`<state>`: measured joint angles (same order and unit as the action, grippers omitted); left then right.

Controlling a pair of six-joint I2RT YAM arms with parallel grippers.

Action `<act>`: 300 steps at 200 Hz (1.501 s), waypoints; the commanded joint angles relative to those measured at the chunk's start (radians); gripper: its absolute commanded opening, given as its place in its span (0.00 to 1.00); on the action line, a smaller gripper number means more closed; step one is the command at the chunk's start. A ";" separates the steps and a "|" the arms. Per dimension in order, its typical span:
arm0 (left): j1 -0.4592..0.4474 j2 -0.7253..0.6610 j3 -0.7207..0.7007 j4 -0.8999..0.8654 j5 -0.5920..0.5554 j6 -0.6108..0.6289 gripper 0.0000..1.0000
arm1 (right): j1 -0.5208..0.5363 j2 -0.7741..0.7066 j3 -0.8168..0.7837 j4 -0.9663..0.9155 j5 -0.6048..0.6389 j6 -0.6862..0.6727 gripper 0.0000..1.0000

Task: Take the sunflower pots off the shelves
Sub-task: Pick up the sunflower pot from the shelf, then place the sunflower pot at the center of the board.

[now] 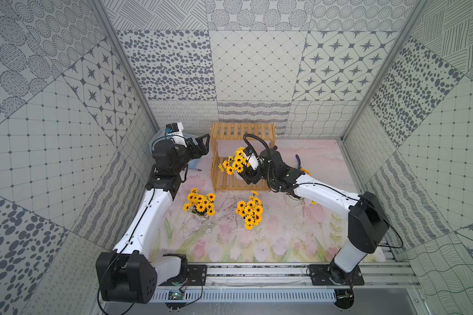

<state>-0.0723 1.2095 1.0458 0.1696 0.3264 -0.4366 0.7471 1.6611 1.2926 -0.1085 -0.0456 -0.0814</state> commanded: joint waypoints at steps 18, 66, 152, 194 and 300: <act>0.011 0.002 0.008 0.054 0.006 0.007 0.96 | 0.009 -0.175 -0.074 0.060 0.084 0.066 0.38; 0.011 0.002 0.014 0.051 0.008 0.006 0.96 | 0.013 -0.402 -0.207 -0.050 0.174 0.101 0.37; 0.010 -0.007 0.008 0.052 0.009 -0.003 0.96 | 0.044 -0.630 -0.436 -0.181 0.235 0.240 0.35; 0.011 -0.018 0.001 0.042 0.006 -0.004 0.96 | 0.062 -0.658 -0.533 -0.149 0.261 0.314 0.34; 0.011 -0.025 -0.007 0.034 0.002 0.004 0.96 | 0.075 -0.571 -0.688 -0.034 0.277 0.419 0.35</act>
<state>-0.0723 1.1957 1.0454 0.1688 0.3264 -0.4385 0.8169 1.0653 0.6212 -0.2859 0.2073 0.2928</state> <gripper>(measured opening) 0.960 0.824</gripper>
